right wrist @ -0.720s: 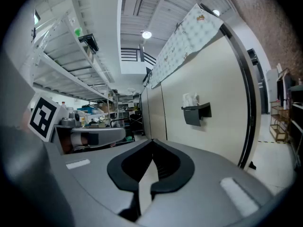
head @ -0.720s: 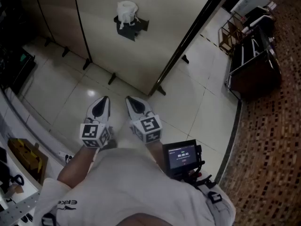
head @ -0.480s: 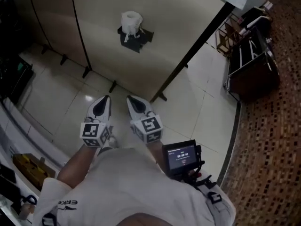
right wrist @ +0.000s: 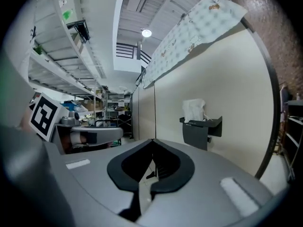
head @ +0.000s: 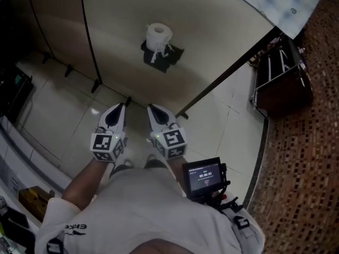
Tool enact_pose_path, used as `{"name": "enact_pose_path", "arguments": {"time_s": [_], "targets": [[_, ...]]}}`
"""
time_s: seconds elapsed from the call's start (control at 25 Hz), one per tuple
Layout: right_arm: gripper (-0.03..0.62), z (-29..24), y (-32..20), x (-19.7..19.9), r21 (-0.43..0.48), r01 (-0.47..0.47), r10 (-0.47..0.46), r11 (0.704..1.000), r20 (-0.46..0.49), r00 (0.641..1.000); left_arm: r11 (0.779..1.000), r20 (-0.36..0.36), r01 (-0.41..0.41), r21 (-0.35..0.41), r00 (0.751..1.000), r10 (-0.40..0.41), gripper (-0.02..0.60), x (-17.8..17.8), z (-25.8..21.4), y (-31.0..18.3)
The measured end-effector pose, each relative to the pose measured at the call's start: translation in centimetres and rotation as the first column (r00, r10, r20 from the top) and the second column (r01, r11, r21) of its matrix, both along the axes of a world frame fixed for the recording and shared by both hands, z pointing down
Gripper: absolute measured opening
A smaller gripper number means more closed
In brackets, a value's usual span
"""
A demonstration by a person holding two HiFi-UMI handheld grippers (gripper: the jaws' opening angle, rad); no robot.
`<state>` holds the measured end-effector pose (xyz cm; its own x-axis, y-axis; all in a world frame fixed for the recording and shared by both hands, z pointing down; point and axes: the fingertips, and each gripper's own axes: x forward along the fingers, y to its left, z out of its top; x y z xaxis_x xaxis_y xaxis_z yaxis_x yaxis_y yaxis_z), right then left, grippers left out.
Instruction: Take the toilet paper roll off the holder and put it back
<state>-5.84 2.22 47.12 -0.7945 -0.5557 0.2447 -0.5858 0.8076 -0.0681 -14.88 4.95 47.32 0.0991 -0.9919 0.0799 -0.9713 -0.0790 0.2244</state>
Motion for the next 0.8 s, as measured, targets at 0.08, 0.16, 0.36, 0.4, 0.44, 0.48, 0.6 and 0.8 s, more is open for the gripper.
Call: {"name": "enact_pose_path", "arguments": {"time_s": [0.08, 0.16, 0.36, 0.4, 0.44, 0.48, 0.6, 0.8], "targets": [[0.012, -0.1, -2.0, -0.8, 0.008, -0.013, 0.013, 1.0, -0.005, 1.0, 1.0, 0.001, -0.003, 0.003, 1.0, 0.003, 0.002, -1.0, 0.0, -1.8], [0.012, -0.3, -4.2, -1.1, 0.035, -0.02, 0.02, 0.999, -0.001, 1.0, 1.0, 0.007, -0.004, 0.009, 1.0, 0.004, 0.002, -1.5, 0.0, -3.9], [0.012, -1.0, -9.1, -1.5, 0.051, -0.009, 0.008, 0.999, 0.014, 1.0, 1.0, 0.022, 0.014, 0.011, 1.0, -0.014, 0.002, -1.9, 0.0, -8.7], [0.012, -1.2, -10.0, -1.6, 0.055, -0.002, 0.001, 0.999, 0.018, 1.0, 1.0, 0.025, 0.019, 0.013, 1.0, -0.019, 0.002, -2.0, -0.1, -9.6], [0.012, -1.6, -11.0, -1.7, 0.062, 0.004, -0.006, 0.998, 0.027, 1.0, 1.0, 0.027, 0.024, 0.016, 0.999, -0.024, 0.002, -2.0, -0.4, -10.7], [0.012, -2.0, -12.1, -1.7, 0.077, 0.008, -0.011, 0.997, 0.035, 0.999, 0.999, 0.03, 0.029, 0.019, 0.999, -0.03, 0.002, -2.1, -0.6, -11.8], [0.014, -3.3, -15.3, -1.5, 0.127, 0.013, -0.018, 0.992, 0.037, 0.999, 0.999, 0.04, 0.046, 0.025, 0.998, -0.047, 0.002, -2.0, -1.3, -14.8], [0.082, -4.8, -18.6, -1.8, 0.189, 0.061, -0.07, 0.98, 0.04, 0.997, 0.997, 0.046, 0.075, 0.027, 0.996, -0.076, 0.002, -2.1, -1.5, -18.2]]}}
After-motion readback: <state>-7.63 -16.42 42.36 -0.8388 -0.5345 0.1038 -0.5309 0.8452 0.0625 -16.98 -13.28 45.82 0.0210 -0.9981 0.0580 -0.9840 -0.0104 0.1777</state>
